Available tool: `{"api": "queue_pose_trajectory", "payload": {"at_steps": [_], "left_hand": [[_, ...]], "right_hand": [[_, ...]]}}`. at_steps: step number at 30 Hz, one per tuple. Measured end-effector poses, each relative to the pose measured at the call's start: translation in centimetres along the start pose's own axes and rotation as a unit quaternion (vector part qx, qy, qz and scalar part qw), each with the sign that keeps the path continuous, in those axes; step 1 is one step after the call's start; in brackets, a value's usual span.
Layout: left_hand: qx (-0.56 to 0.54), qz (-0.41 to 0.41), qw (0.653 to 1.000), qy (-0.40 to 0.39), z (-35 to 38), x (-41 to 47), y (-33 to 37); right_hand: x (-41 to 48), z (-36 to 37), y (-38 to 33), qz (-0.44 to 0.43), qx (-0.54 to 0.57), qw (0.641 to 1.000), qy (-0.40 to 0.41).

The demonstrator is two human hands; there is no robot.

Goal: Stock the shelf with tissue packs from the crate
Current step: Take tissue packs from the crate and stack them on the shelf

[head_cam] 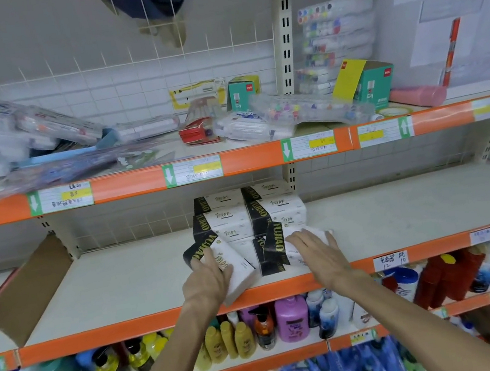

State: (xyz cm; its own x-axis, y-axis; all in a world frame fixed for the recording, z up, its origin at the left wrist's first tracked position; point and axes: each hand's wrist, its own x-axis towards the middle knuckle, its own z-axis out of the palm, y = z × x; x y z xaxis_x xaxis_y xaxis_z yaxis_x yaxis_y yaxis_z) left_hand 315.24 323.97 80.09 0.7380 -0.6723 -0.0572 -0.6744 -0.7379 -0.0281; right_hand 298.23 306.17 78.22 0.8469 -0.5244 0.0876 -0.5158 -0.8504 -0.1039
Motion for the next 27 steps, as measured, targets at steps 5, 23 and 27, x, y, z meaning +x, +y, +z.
{"api": "queue_pose_trajectory", "payload": {"at_steps": [5,23,27], "left_hand": [[0.017,0.080,0.997,-0.011,0.0,1.4,-3.2],[0.058,0.053,0.985,0.154,3.0,4.2,-2.1],[0.052,0.085,0.985,0.144,2.6,4.7,-3.0]], "right_hand": [[0.5,-1.0,0.8,-0.044,-0.011,0.999,0.004],[3.2,0.7,1.5,-0.041,0.065,0.997,0.014],[4.2,0.7,0.9,-0.036,0.081,0.996,0.020]]}}
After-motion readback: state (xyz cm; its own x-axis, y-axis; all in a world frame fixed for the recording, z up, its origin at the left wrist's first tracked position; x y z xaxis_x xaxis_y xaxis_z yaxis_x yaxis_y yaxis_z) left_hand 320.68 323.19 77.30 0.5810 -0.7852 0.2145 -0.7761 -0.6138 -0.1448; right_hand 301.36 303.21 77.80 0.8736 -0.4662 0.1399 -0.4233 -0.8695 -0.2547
